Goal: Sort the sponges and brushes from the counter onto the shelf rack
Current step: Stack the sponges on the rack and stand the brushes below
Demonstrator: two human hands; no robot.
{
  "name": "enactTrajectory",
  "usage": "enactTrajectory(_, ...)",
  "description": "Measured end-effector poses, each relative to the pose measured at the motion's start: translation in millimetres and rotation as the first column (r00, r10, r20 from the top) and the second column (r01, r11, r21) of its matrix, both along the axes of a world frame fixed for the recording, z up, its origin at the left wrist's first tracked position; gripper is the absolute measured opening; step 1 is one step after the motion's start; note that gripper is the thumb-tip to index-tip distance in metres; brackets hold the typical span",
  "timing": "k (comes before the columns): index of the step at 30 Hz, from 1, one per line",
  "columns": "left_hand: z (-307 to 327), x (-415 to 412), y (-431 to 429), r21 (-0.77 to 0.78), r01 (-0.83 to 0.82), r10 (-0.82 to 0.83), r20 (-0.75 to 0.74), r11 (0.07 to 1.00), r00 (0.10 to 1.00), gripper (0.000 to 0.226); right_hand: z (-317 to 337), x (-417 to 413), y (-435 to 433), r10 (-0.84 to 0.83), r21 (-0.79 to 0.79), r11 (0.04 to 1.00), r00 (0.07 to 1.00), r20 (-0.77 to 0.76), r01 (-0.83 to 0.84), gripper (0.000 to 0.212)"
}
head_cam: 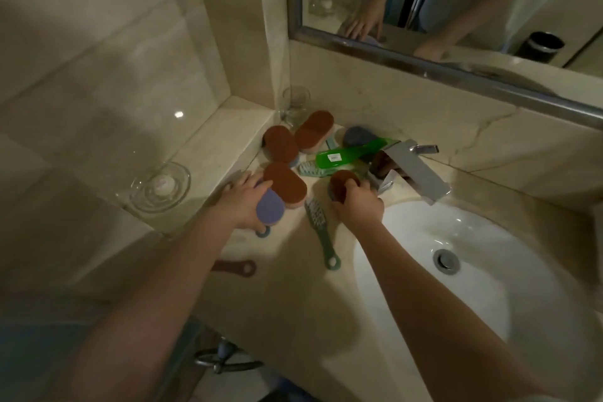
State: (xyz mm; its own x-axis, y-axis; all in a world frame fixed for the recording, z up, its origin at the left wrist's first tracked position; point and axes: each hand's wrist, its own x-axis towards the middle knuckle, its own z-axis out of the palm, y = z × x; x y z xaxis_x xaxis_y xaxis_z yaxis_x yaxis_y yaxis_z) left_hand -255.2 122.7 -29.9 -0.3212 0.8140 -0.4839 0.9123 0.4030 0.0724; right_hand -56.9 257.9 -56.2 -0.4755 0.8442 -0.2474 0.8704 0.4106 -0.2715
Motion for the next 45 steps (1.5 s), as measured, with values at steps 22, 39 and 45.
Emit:
enactTrajectory(22, 38, 29, -1, 0.378, -0.732, 0.399, 0.652, 0.567, 0.645, 0.063, 32, 10, -4, -0.096, -0.106, 0.993, 0.917, -0.387, 0.059, 0.056)
enactTrajectory(39, 138, 171, 74, -0.084, -0.716, -0.101, 0.972, 0.693, -0.212, 0.053, 178, 113, -6, -0.122, -0.011, 0.98, 0.554, -0.823, 0.199, 0.052)
enactTrajectory(45, 180, 231, 101, 0.13, -0.711, -0.202, 0.979, 0.691, -0.018, 0.026, 229, 181, -1, -0.117, 0.044, 0.953, 0.498, -0.859, 0.299, 0.053)
